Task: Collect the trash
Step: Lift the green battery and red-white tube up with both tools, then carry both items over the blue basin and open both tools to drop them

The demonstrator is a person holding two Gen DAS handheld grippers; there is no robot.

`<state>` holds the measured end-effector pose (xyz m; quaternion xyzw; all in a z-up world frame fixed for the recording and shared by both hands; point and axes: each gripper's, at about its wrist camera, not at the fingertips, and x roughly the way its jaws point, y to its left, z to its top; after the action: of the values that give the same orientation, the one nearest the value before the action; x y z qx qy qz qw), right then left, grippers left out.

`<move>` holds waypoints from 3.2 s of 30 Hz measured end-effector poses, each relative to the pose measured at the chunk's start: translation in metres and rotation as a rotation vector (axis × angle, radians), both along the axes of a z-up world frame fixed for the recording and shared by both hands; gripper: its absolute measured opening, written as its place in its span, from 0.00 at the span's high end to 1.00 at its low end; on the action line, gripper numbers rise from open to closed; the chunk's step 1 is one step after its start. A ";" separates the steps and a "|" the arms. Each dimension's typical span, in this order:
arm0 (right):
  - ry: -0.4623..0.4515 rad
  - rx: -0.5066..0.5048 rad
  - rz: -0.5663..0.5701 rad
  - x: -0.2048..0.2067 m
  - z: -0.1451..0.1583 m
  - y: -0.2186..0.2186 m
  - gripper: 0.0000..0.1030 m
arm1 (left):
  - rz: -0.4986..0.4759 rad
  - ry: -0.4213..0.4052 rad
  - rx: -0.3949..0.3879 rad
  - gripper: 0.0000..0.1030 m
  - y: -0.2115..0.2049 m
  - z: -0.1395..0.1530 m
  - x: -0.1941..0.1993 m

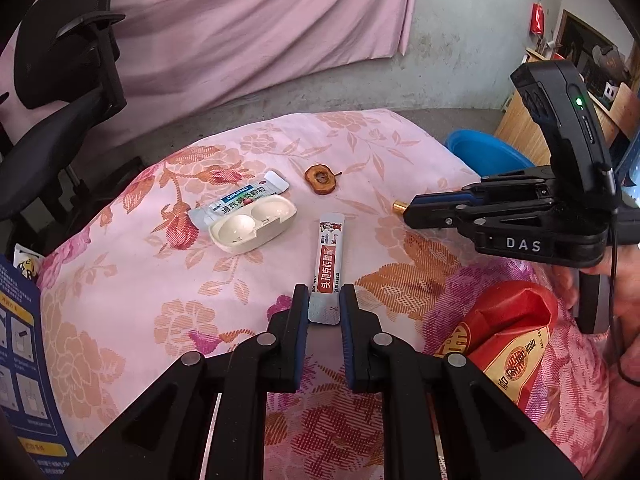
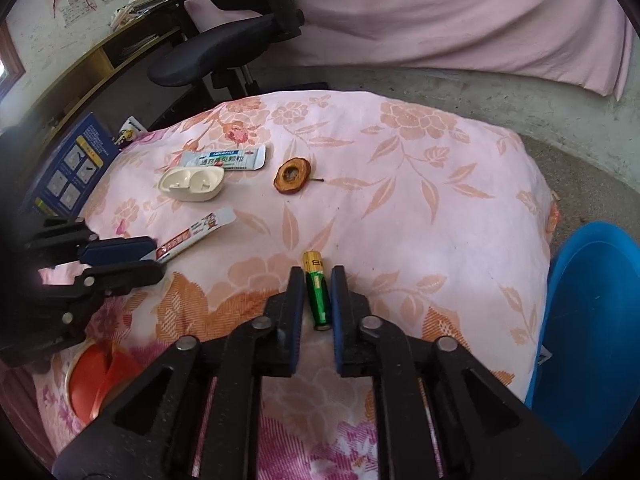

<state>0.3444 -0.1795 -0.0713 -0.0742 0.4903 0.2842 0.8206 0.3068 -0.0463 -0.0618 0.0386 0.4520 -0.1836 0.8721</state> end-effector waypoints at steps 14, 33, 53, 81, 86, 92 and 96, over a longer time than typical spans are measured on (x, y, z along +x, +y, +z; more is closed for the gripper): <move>-0.384 0.150 -0.036 -0.056 0.061 -0.019 0.68 | 0.085 -0.296 -0.103 0.88 0.003 0.053 -0.045; -1.021 0.329 -0.237 -0.150 0.157 -0.091 0.68 | 0.048 -0.848 -0.183 0.88 -0.072 0.153 -0.118; -0.820 0.217 -0.592 -0.129 0.129 -0.223 0.68 | -0.169 -0.614 -0.186 0.88 -0.227 0.130 -0.054; -0.417 0.225 -0.692 -0.073 0.068 -0.274 0.66 | -0.113 -0.086 -0.185 0.78 -0.254 0.073 0.030; -0.439 0.219 -0.688 -0.076 0.072 -0.269 0.56 | -0.082 -0.098 -0.206 0.73 -0.242 0.077 0.027; -0.499 0.219 -0.672 -0.083 0.086 -0.259 0.35 | -0.006 -0.249 -0.249 0.53 -0.207 0.100 0.004; -0.566 0.238 -0.646 -0.093 0.101 -0.247 0.15 | 0.068 -0.363 -0.284 0.44 -0.171 0.118 -0.014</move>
<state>0.2517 -0.4268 0.0293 0.1030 0.2082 0.0364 0.9720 0.2923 -0.2174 0.0559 -0.0674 0.2587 -0.2057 0.9414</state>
